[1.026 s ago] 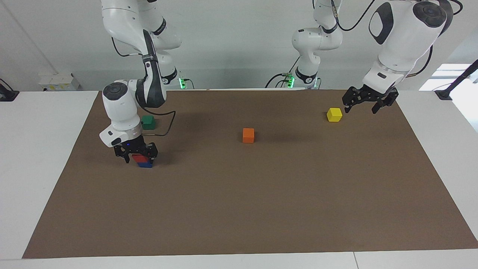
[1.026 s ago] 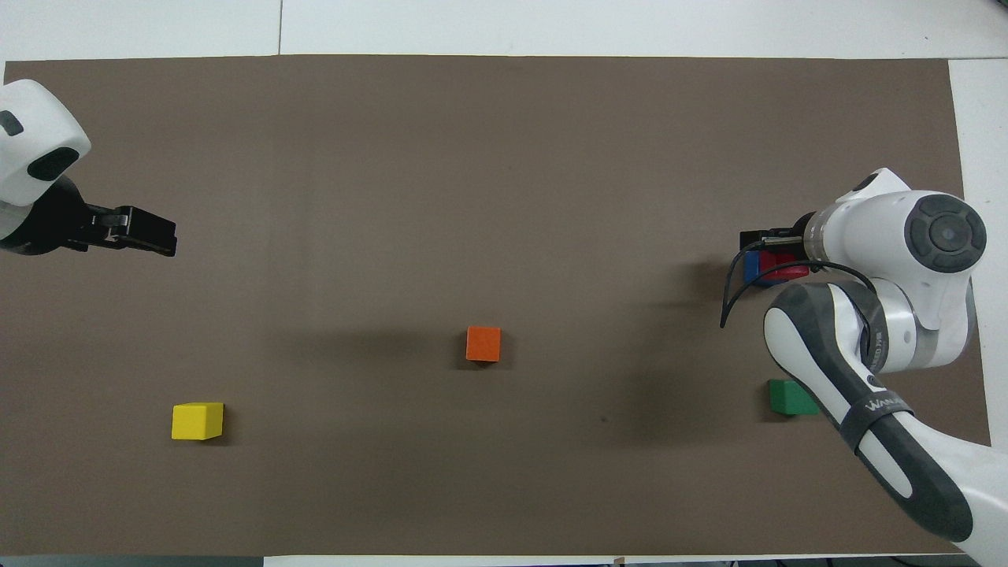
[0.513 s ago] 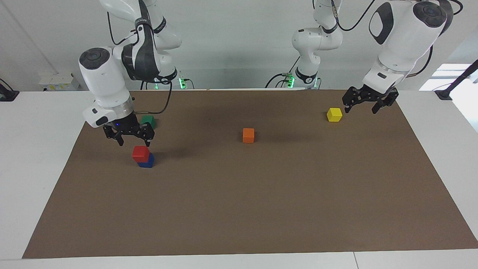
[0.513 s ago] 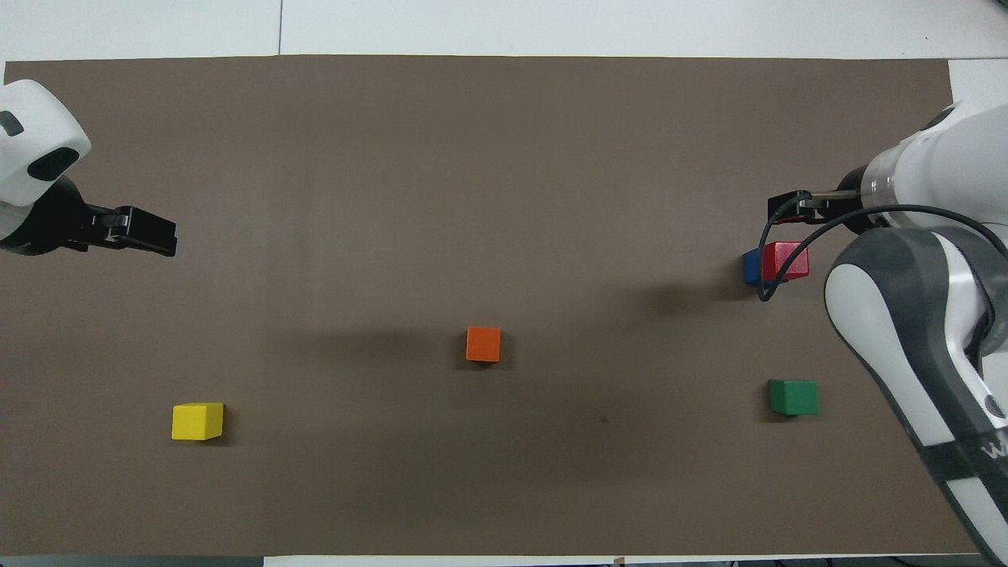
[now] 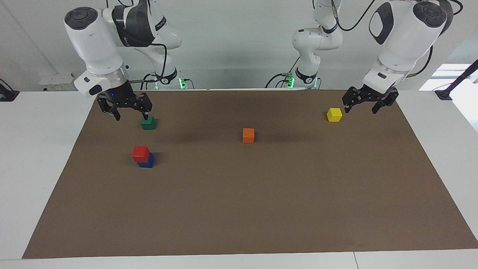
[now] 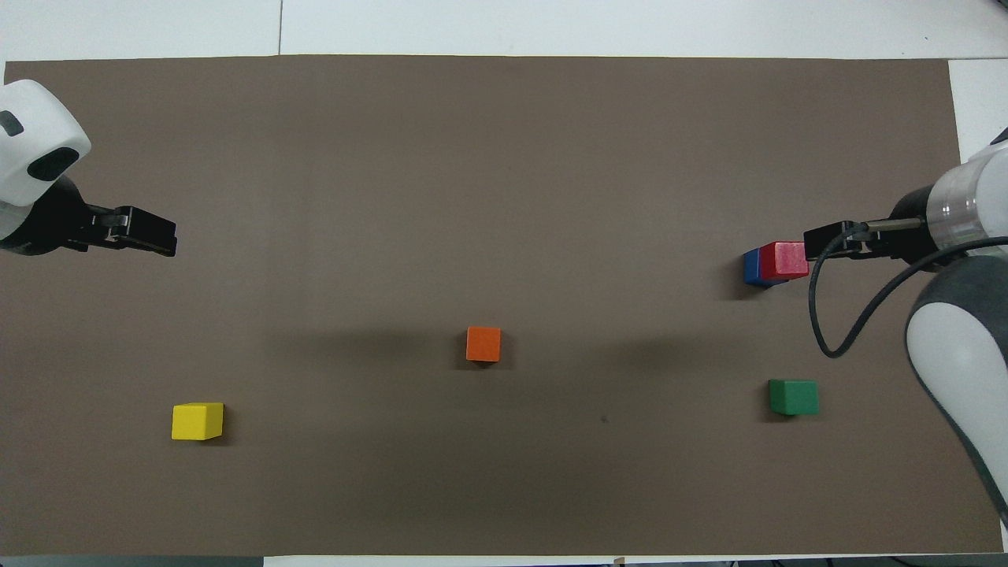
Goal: Transfer red block to right arm and stack on blue block
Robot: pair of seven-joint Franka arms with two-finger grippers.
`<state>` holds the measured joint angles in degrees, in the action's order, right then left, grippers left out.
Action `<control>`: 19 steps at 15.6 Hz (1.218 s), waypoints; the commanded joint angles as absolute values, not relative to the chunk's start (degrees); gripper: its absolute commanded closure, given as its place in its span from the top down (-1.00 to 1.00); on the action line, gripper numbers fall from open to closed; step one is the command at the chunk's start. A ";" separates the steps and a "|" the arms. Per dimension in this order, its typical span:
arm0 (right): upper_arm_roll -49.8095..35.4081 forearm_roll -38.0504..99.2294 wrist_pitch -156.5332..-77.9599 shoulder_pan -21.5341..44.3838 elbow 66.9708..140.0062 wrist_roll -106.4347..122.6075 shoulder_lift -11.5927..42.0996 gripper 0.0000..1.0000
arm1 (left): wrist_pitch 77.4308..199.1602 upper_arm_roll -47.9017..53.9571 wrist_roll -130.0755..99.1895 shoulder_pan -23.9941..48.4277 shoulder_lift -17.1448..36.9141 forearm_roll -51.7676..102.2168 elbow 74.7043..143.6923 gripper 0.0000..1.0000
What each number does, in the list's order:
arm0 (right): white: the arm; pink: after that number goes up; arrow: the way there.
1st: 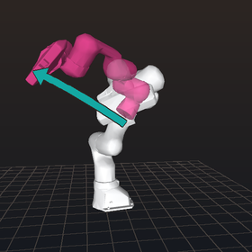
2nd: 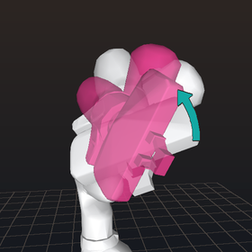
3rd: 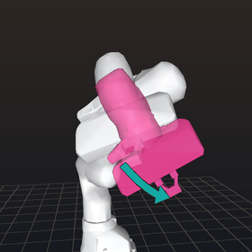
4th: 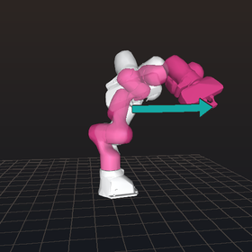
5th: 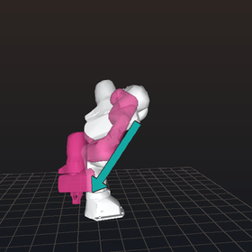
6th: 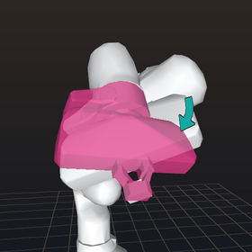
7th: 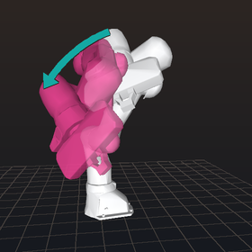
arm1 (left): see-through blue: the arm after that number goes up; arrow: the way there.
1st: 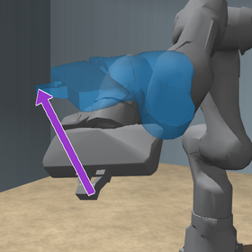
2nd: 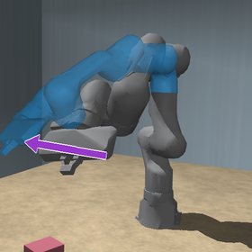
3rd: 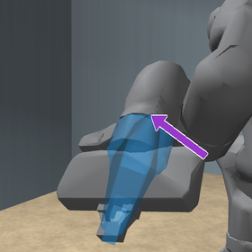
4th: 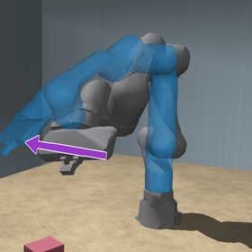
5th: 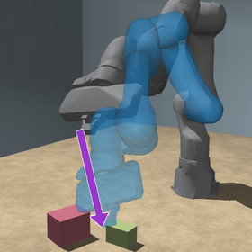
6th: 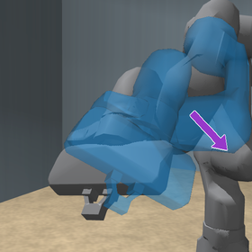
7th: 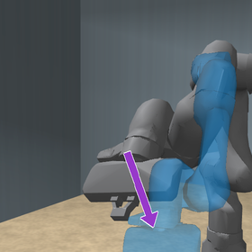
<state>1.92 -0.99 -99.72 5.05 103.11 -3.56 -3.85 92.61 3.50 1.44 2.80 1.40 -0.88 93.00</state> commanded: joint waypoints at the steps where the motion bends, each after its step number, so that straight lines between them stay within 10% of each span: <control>1: 1.67 0.09 -94.31 4.04 98.53 -1.50 -1.93 1.00 | 93.60 3.08 2.11 2.90 -0.35 -0.44 95.10 1.00; 19: 2.02 -0.62 -93.43 2.02 97.21 -0.18 -1.05 1.00 | 93.60 3.08 2.20 2.90 -0.35 -0.44 95.10 1.00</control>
